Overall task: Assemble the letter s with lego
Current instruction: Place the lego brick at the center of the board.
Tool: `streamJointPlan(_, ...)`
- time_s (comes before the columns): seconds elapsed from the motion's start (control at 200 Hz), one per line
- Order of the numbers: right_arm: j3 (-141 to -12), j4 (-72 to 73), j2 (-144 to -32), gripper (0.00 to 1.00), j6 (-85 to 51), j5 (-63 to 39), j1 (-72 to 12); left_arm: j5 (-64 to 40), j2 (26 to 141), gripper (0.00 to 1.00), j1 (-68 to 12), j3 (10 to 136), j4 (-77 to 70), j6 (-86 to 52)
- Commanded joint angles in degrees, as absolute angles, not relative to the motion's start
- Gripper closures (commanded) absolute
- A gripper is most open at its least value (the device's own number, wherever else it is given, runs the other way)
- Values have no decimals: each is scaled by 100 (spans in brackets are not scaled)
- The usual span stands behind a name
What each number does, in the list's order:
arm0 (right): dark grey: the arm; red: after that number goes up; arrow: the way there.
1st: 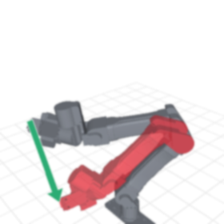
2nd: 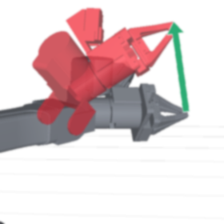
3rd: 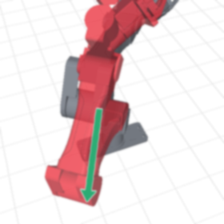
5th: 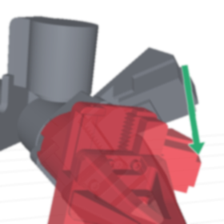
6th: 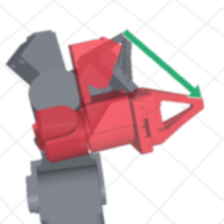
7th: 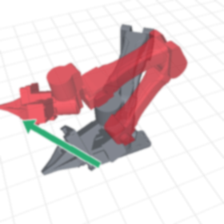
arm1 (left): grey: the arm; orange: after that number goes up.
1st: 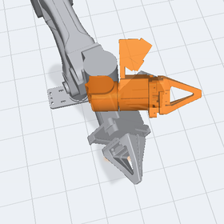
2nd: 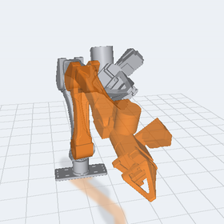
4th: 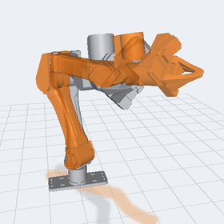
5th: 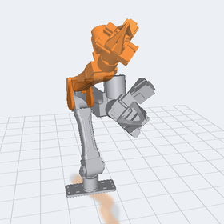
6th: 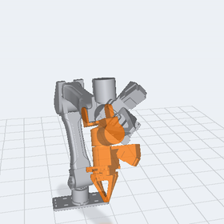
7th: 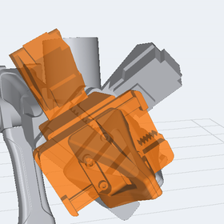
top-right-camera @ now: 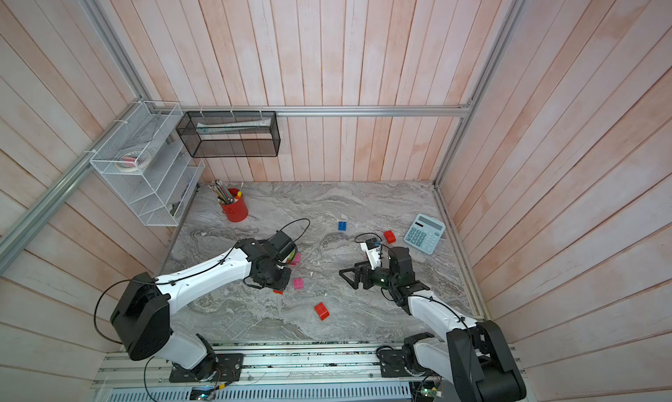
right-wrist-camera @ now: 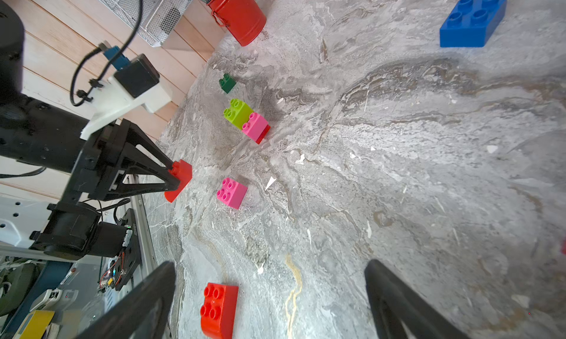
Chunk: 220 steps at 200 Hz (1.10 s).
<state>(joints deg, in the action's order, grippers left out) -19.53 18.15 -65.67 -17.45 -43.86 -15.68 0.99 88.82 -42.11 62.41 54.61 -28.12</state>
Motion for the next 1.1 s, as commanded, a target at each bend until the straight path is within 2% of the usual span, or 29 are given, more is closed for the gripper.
streamJointPlan(0.0, -1916, 2009, -6559, 2, -1775, -4521, -1553, 139, 8719, 73, -4170, 5924, 5255, -4407)
streamJointPlan(0.125, -1855, 2015, -6499, 2, -1775, -4501, -1546, -9, 8615, 76, -4131, 5565, 4836, -5018)
streamJointPlan(0.495, -1790, 2163, -6506, 2, -1809, -4492, -1542, 75, 8762, 73, -4113, 5005, 4304, -6090)
streamJointPlan(1.095, -1692, 2224, -6468, 2, -1775, -4494, -1538, -135, 8731, 43, -4344, 5052, 4408, -6606)
